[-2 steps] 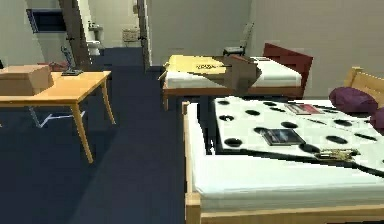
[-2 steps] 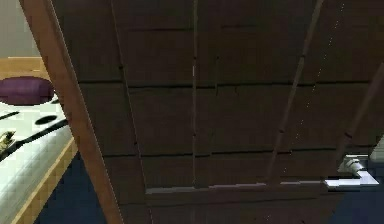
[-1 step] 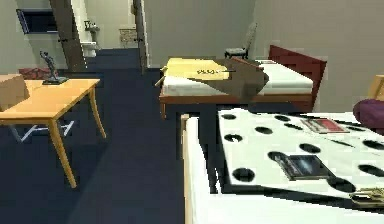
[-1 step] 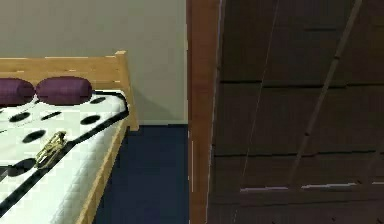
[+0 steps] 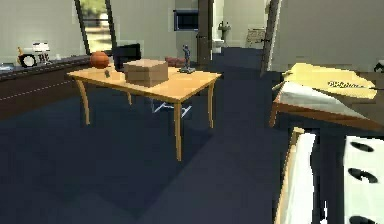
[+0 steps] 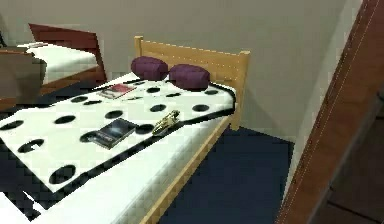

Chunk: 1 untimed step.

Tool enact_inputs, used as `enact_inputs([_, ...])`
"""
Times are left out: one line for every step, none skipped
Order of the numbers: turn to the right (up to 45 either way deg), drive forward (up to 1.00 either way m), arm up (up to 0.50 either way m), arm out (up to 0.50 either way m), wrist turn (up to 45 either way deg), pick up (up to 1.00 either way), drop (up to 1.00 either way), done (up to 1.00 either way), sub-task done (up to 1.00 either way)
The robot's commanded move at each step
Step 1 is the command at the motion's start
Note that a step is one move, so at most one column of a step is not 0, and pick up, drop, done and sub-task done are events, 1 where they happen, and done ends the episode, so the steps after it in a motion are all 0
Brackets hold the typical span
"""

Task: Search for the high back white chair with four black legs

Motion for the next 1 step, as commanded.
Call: enact_inputs([0.0, 0.5, 0.0, 0.0, 0.0, 0.0, 0.0, 0.0, 0.0])
